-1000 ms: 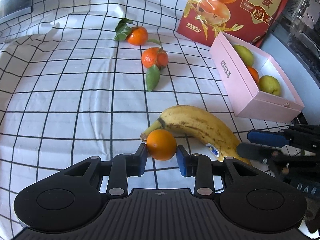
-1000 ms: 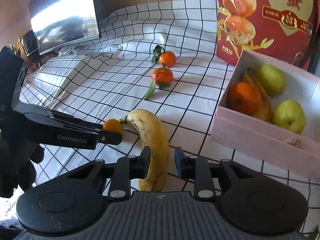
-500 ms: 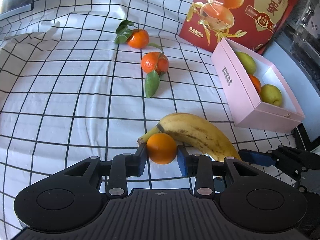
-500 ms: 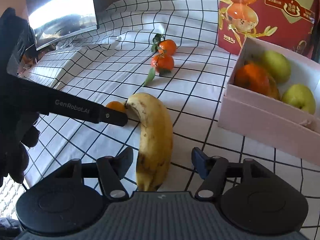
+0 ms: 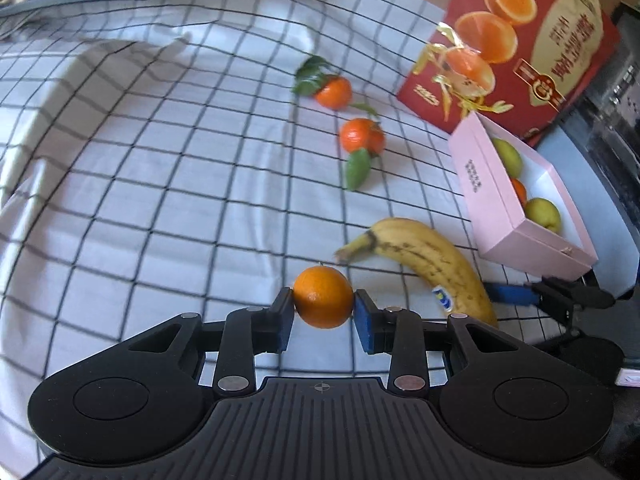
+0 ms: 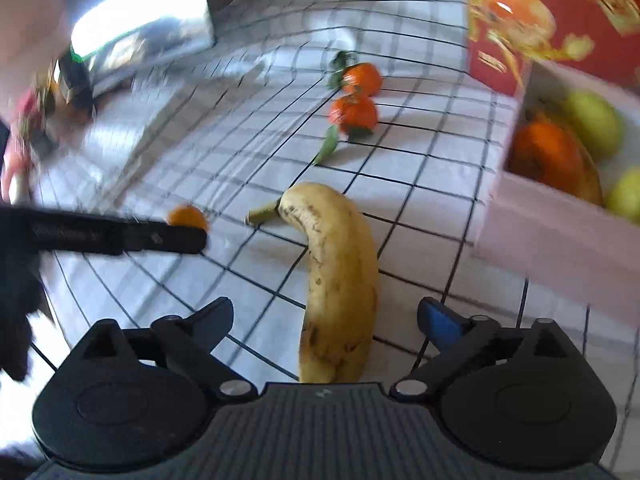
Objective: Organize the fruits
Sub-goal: 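Lift the banana with the right tool while the left tool carries the tangerine toward the box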
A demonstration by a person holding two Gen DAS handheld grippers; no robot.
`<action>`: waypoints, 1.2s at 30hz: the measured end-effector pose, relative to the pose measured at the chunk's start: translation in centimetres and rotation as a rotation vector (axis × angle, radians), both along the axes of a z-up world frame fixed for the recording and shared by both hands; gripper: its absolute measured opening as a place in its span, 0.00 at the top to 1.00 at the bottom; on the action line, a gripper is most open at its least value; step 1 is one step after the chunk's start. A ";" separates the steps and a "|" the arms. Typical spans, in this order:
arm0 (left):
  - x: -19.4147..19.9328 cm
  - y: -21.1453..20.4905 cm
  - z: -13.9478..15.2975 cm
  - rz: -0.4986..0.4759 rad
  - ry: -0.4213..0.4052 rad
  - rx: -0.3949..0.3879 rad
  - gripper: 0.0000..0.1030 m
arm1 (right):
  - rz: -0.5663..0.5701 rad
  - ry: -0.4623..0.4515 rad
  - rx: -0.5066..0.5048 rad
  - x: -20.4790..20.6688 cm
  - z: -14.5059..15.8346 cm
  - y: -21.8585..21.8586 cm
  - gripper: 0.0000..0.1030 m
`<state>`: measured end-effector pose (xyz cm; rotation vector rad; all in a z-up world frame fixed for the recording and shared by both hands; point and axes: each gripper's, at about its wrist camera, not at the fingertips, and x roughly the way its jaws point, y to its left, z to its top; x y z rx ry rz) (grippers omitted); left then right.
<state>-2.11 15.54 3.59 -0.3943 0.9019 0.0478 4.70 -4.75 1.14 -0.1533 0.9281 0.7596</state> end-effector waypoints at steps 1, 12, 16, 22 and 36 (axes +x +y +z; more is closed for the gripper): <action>-0.2 0.2 0.0 0.003 0.003 -0.004 0.64 | 0.004 -0.030 -0.022 0.0 0.0 0.3 0.17; -0.7 0.0 0.0 -0.035 0.013 -0.005 0.64 | 0.041 -0.164 -0.055 2.2 -0.3 2.9 0.55; -0.4 -0.6 0.0 -0.060 0.016 -0.006 0.64 | 0.068 -0.230 -0.091 0.8 -0.3 3.1 0.63; 0.6 -1.8 1.8 -0.093 -0.043 0.027 0.64 | -0.018 -0.216 0.029 0.7 2.5 0.5 0.65; 11.4 -10.7 10.1 -0.360 -0.287 0.070 0.64 | -0.340 -0.579 0.262 -3.8 17.2 -12.8 0.66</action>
